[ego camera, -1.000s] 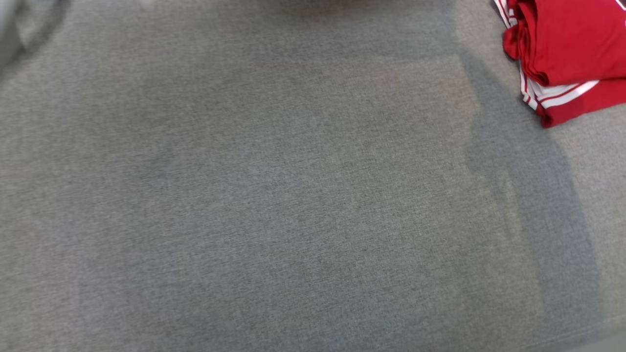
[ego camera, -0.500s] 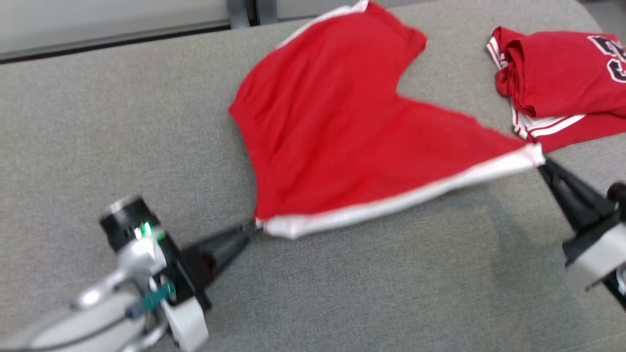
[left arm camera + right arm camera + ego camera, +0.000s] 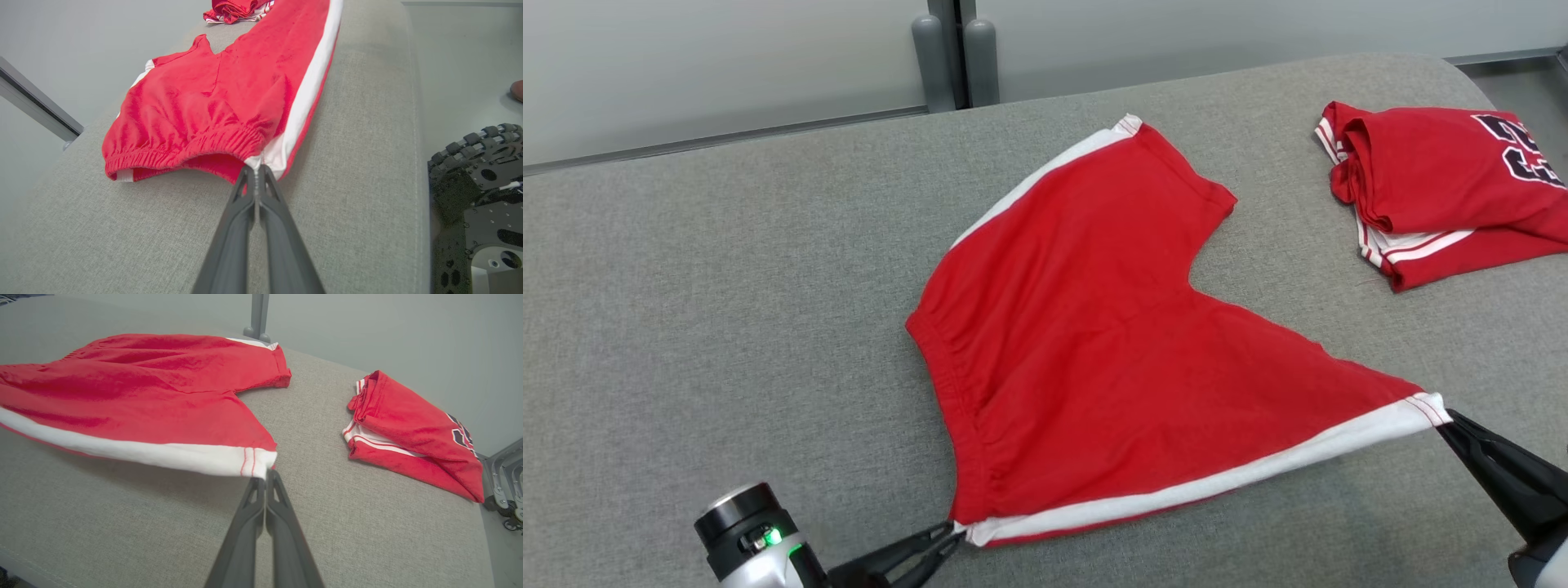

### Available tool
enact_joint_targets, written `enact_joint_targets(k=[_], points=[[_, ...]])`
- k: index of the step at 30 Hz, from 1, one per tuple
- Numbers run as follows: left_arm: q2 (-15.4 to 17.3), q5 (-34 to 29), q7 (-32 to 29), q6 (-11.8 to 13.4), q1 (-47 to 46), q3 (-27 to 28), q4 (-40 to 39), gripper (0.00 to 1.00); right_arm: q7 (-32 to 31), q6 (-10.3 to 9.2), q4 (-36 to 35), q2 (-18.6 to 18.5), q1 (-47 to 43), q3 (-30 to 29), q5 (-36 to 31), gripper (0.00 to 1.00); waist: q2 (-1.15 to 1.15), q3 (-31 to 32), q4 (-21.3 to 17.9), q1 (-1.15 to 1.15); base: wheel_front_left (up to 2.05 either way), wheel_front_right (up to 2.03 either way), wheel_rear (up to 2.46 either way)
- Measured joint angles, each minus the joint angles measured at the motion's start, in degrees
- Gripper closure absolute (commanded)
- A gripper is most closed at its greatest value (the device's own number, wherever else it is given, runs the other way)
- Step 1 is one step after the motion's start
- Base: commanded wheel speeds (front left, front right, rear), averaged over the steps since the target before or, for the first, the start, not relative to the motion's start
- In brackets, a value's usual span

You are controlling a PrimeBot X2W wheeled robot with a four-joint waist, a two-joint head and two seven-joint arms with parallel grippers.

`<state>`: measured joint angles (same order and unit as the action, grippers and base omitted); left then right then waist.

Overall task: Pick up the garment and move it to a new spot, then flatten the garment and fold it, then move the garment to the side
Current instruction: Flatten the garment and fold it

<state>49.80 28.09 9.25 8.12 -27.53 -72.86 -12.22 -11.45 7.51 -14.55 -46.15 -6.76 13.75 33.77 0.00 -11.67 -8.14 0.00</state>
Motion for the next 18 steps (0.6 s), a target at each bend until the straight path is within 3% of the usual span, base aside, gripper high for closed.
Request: enact_joint_targets(k=[6,10,13,18], points=[[2.33,-2.02,-6.11,0.41,1.46,-0.3,-6.86,1.0,-8.62,0.0,-11.26,1.35,-8.81,-8.22,-0.3,1.0,0.0,0.66,1.02,0.0,0.0,0.0,0.0],[1.56,-0.74,-6.66,1.62,1.98,0.31,-9.45,1.0,-12.91,0.0,-15.5,2.36,-10.6,-12.13,-0.96,1.0,0.0,0.61,2.0,0.0,0.0,0.0,0.0],[-0.16,1.75,-5.39,1.48,1.96,1.66,-9.24,1.0,-14.28,0.0,-15.61,2.96,-9.56,-13.7,-1.01,1.0,0.0,0.26,2.97,0.0,0.0,0.0,0.0],[-4.76,5.73,-2.59,-1.65,-1.18,4.13,-6.15,1.0,-14.68,0.0,-10.24,1.45,-5.11,-15.35,1.76,1.0,0.0,-1.36,5.41,0.0,0.0,0.0,0.0]])
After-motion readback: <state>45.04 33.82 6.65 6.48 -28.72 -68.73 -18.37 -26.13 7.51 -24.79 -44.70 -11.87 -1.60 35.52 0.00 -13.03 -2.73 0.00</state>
